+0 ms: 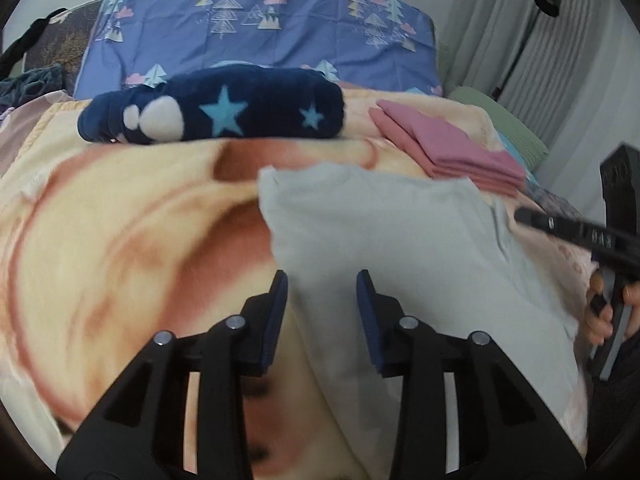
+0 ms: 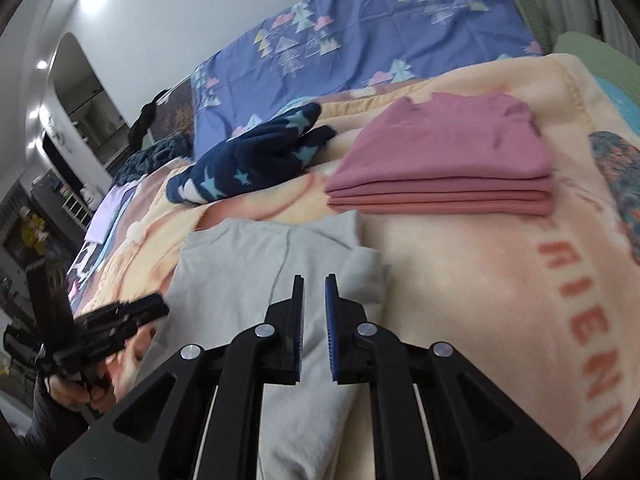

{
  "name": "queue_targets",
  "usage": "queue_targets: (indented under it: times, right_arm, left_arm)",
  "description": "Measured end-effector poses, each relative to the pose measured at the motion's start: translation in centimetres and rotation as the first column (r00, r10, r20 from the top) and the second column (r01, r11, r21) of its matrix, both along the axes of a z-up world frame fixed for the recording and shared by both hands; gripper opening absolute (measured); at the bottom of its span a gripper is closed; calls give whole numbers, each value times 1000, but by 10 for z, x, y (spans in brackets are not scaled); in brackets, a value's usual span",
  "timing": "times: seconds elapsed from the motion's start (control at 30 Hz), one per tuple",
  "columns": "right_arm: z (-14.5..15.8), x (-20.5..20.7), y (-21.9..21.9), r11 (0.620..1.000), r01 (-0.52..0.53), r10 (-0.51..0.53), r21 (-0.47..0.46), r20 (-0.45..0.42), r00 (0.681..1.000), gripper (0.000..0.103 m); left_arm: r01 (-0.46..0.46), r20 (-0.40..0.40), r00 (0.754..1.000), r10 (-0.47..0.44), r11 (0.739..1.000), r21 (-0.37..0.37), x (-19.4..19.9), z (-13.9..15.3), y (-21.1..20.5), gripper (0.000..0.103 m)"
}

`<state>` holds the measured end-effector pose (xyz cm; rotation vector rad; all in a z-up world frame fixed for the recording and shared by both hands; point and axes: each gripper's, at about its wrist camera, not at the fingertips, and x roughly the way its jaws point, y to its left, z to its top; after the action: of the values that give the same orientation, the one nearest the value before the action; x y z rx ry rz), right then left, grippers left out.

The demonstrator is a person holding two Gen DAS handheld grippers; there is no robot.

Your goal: Fold small clothes

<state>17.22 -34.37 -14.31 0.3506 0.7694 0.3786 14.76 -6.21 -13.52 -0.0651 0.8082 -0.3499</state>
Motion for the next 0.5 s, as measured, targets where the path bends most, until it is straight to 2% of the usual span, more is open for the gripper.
queue_targets:
  times: [0.03, 0.07, 0.1, 0.13, 0.17, 0.2, 0.27, 0.4, 0.5]
  right_arm:
    - [-5, 6, 1, 999, 20, -21, -36, -25, 999, 11]
    - [-17, 13, 2, 988, 83, -92, -129, -58, 994, 13]
    - [-30, 19, 1, 969, 142, -159, -202, -73, 985, 19]
    - [-39, 19, -2, 970, 152, -169, -190, -74, 983, 19]
    - [-43, 16, -10, 980, 158, -168, -122, -77, 983, 19]
    - [-42, 13, -17, 984, 161, -166, -71, -80, 983, 22]
    - [-35, 7, -29, 987, 160, -160, -3, -82, 984, 24]
    - [-29, -9, -39, 984, 176, -173, 29, -69, 982, 32]
    - [-25, -23, -39, 988, 128, -123, 82, -69, 990, 38]
  left_arm:
    - [-27, 3, 1000, 27, 999, 17, 9, -1, 2, 47]
    - [-61, -3, 998, 61, 997, 37, 19, -7, 5, 48]
    - [-80, -32, 996, 81, 996, 40, 28, -15, 9, 50]
    - [-89, -66, 994, 90, 996, 25, 35, -22, 13, 54]
    - [-95, -90, 992, 93, 995, -17, 39, -27, 20, 54]
    - [-99, -98, 991, 93, 993, -57, 39, -28, 25, 54]
    - [-92, -94, 992, 83, 992, -91, 37, -25, 30, 52]
    - [-73, -90, 994, 62, 989, -132, 31, -18, 35, 51]
    - [-29, -76, 997, 16, 985, -173, 18, -8, 35, 51]
